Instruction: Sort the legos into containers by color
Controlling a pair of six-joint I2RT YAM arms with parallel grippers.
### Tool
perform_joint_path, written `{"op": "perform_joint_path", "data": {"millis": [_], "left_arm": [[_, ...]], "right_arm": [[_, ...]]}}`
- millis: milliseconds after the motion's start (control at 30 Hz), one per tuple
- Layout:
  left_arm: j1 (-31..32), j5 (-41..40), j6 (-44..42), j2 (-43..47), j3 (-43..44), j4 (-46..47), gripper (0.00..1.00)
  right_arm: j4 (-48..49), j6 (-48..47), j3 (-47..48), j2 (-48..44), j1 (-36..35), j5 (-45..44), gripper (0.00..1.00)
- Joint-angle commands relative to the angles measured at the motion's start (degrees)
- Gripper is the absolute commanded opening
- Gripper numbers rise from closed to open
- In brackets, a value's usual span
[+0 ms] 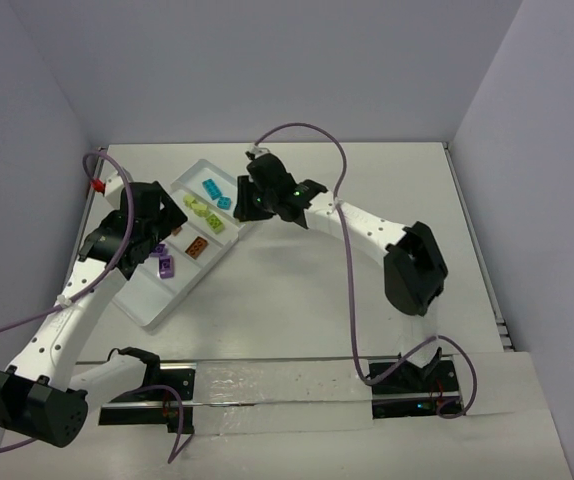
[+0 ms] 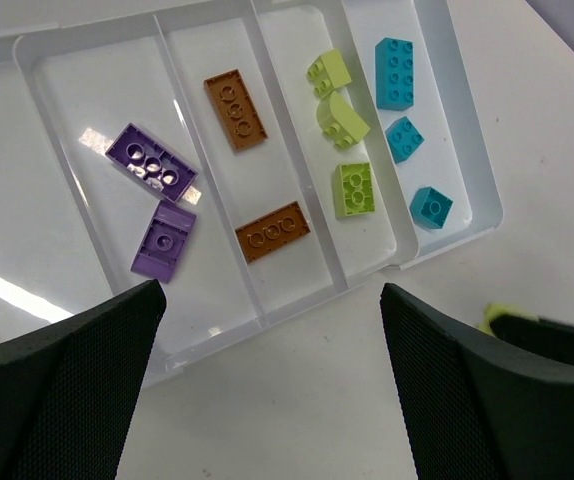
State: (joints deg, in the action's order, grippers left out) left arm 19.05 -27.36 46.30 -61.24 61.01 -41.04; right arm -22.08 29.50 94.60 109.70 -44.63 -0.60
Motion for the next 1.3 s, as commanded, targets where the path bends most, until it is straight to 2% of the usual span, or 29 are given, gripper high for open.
{"op": "perform_joint_path", "data": {"millis": [0, 367, 667, 833, 867, 933, 1100, 1267], "left_arm": [[0.1, -1.6, -0.1, 1.9, 2.5, -1.3, 0.97], [0.0, -1.5, -0.9, 1.9, 3.1, -2.8, 0.97], [0.0, -1.4, -1.1, 1.5, 3.2, -3.0, 0.97], [0.0, -1.2, -1.0, 1.1, 3.1, -3.0, 0.97], [0.0, -1.2, -1.1, 1.1, 3.2, -3.1, 0.97], [0.0, -1.2, -1.1, 0.9, 3.3, -3.1, 0.97], [0.0, -1.0, -1.2, 0.9, 3.4, -3.1, 0.97], [0.0, -0.7, -1.2, 0.8, 3.4, -3.1, 0.97]], "right_arm": [[1.7, -0.3, 9.7, 5.9, -0.4, 2.2, 0.13], [0.6, 0.3, 25.1, 20.7, -0.6, 3.7, 0.16], [-0.6, 0.1, 28.2, 26.0, -0.7, 4.1, 0.24], [-0.9, -0.1, 28.7, 27.3, -0.6, 4.2, 0.35], [-1.1, -0.1, 28.9, 27.6, -0.6, 4.3, 0.41], [-1.3, -0.1, 28.9, 27.9, -0.6, 4.4, 0.47], [-1.2, -0.1, 28.7, 27.8, -0.7, 4.6, 0.67], [-1.1, -0.3, 28.3, 26.9, -0.7, 4.4, 0.72]]}}
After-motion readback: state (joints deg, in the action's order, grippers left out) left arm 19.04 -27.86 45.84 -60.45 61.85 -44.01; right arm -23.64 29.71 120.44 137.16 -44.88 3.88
